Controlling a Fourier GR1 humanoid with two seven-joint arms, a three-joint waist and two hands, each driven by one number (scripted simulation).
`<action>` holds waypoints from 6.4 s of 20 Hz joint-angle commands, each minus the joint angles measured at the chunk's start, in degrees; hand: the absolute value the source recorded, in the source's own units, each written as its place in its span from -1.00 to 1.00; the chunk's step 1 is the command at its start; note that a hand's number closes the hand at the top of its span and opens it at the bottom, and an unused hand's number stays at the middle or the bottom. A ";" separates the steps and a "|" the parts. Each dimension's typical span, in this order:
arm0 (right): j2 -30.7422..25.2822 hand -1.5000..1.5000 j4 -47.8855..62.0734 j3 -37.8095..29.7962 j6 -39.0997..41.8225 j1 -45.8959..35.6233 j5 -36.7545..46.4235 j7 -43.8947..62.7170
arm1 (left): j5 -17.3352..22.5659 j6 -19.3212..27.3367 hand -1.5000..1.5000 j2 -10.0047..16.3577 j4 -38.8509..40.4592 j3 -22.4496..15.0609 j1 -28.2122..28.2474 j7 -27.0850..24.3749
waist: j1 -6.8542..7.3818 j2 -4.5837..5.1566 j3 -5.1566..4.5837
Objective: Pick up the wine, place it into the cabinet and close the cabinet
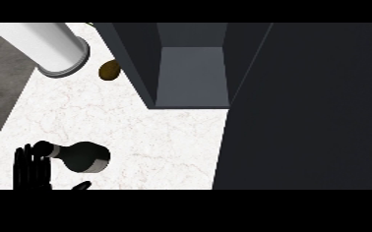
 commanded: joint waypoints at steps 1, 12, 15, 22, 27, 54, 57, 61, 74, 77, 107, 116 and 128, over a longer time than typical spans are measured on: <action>1.29 -1.00 -8.61 0.37 0.13 5.79 -3.62 2.18 | 0.83 -3.38 -1.00 0.44 7.37 2.03 -1.11 -4.82 | 0.03 0.07 0.02; 1.46 -1.00 -2.61 1.86 -2.43 -1.29 -0.64 2.41 | 3.24 -6.26 -1.00 0.00 21.34 3.70 -9.36 -9.62 | 0.25 0.09 -0.01; -1.50 -1.00 -6.29 -3.28 -1.08 -1.18 -5.76 7.18 | 4.34 -11.14 -1.00 1.31 28.88 5.31 -10.64 -13.56 | -0.15 0.01 -0.01; -0.44 -1.00 -1.69 -2.37 -1.38 -2.55 -4.35 3.20 | 2.60 -11.89 -1.00 3.24 35.60 5.82 -15.76 -17.63 | 0.16 0.12 0.00; 0.23 -1.00 -8.48 -1.10 -0.47 5.90 -3.62 2.61 | 3.07 -14.32 -1.00 3.52 43.17 7.16 -19.36 -22.02 | -0.25 0.16 0.01; -1.03 -1.00 -5.91 -1.31 -0.54 2.36 -4.71 4.75 | -17.70 -5.48 1.00 1.61 31.21 -11.41 -31.94 -23.32 | -0.06 -0.06 0.05; -2.20 -1.00 -3.50 -7.63 2.80 3.99 -10.74 0.47 | -18.09 -4.28 1.00 -0.22 21.76 -15.83 -25.69 -20.41 | 0.37 -0.05 0.13; -0.50 -1.00 -1.34 -3.11 -0.25 0.45 -5.55 1.87 | -12.55 -1.95 1.00 -0.29 11.76 -22.04 -29.09 -8.32 | 0.48 -0.22 0.09; 1.68 -1.00 -1.51 -2.26 0.90 5.36 -5.58 -2.16 | -10.51 21.62 1.00 -0.33 -1.80 -33.28 -43.82 15.94 | -0.20 0.06 0.10; 1.50 -1.00 -6.08 -0.49 0.55 7.47 -3.77 0.28 | -10.27 25.04 1.00 -0.33 0.18 -33.92 -46.25 17.12 | -0.42 0.03 0.06; -0.57 -1.00 0.05 -10.03 5.49 4.59 -12.62 -4.09 | -5.56 28.94 1.00 -0.33 35.25 -31.40 -64.77 1.34 | -0.97 0.35 0.07; 2.36 -1.00 -2.51 -3.33 3.57 5.66 -6.86 -2.12 | -1.52 28.28 1.00 -0.33 44.24 -32.34 -65.98 -3.54 | -1.03 0.29 0.02; 3.03 -1.00 -1.59 -3.03 4.36 6.15 -6.34 -3.08 | 4.48 29.58 1.00 -0.33 59.10 -32.15 -67.91 -16.78 | -1.77 0.67 0.00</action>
